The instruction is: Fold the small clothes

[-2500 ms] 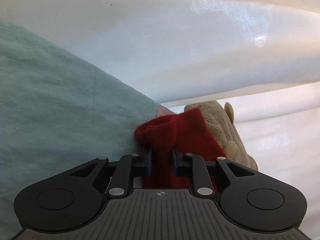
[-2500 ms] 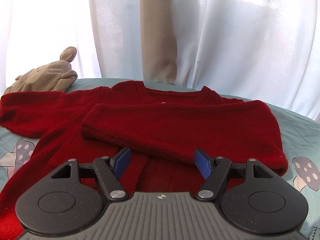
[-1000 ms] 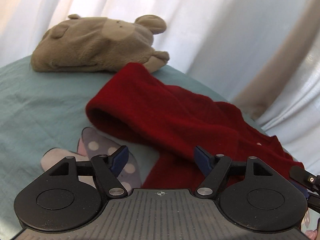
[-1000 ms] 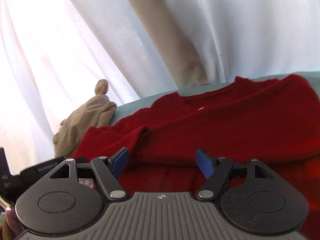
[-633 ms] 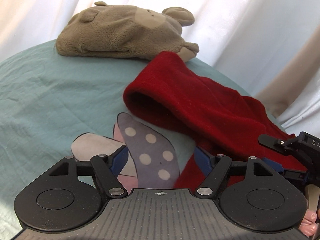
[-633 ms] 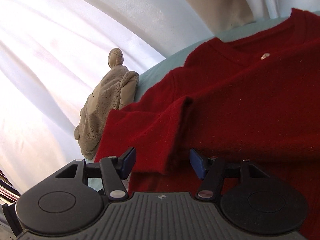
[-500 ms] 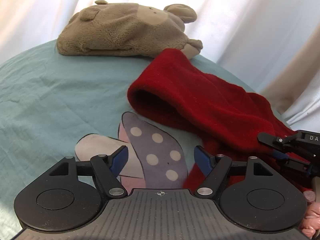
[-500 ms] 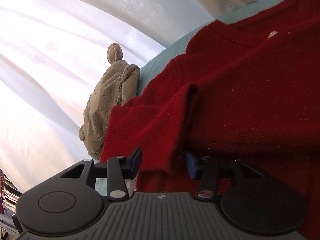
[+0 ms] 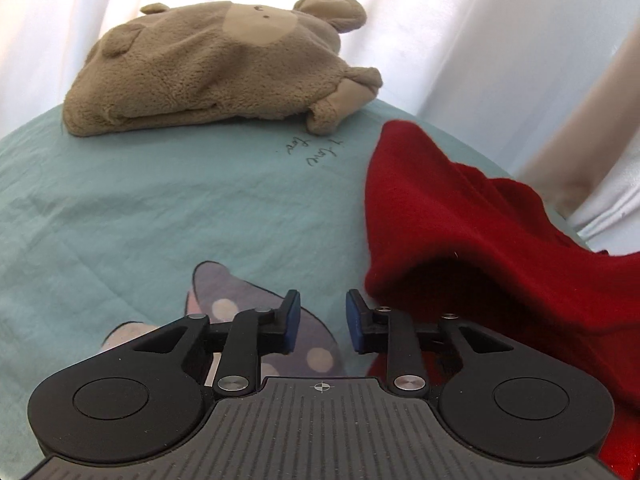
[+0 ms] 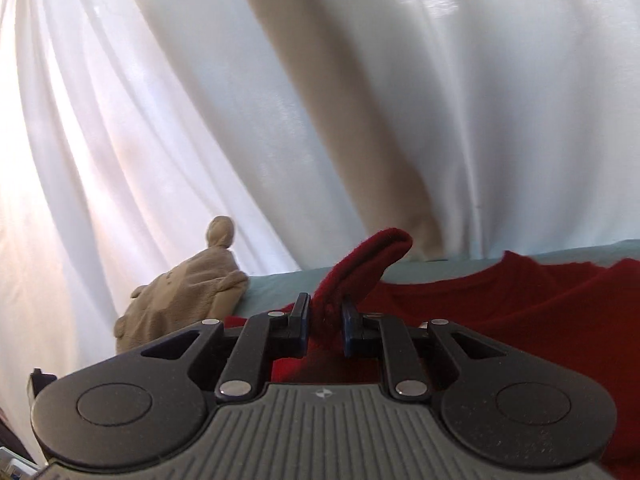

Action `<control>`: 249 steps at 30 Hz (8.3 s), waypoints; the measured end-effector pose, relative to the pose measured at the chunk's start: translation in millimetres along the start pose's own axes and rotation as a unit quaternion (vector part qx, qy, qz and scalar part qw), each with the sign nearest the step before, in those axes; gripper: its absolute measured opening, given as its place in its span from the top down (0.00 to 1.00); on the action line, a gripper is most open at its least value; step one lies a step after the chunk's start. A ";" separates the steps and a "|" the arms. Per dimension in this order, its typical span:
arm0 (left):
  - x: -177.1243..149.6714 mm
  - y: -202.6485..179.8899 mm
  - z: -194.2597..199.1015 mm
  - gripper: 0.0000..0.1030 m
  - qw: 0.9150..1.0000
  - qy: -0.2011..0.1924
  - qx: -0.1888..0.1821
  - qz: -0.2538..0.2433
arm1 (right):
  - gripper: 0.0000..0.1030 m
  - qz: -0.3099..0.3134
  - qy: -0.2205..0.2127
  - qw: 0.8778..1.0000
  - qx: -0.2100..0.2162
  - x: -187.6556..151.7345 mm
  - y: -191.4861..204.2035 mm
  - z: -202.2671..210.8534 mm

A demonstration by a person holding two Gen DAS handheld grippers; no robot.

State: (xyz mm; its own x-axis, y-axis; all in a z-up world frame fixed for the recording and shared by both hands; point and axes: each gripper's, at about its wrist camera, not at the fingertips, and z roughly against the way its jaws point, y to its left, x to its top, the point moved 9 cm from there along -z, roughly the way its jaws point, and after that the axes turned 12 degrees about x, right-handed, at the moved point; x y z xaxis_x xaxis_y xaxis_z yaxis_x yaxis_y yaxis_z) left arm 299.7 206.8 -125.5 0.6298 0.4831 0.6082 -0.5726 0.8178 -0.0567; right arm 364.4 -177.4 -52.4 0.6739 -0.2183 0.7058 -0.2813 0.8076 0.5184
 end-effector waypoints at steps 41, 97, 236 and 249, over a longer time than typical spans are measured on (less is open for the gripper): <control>7.0 -39.0 3.0 0.80 0.999 0.007 -0.012 -0.046 | 0.91 -0.060 -0.005 0.995 -0.080 -19.7 -81.5 20.5; -4.4 -59.7 -22.7 0.03 0.994 0.010 0.005 -0.112 | 0.68 0.145 0.093 0.941 -0.292 -63.2 -113.4 29.8; -18.3 -70.8 50.2 0.80 0.973 0.013 -0.152 -0.174 | 0.85 0.111 0.109 0.981 -0.113 -77.2 -71.7 99.5; 49.3 -71.3 137.6 0.83 0.965 -0.088 -0.201 -0.144 | 0.91 0.173 0.029 0.977 -0.120 -24.7 -28.8 135.8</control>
State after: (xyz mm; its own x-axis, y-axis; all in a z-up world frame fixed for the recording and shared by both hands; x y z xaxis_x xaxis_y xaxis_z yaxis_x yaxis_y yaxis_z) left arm 299.3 129.3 17.5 0.6127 0.1865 0.7680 -0.1152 0.9824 -0.1467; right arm 263.0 -269.7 -19.3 0.6060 0.1165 0.7869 -0.3364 0.9340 0.1207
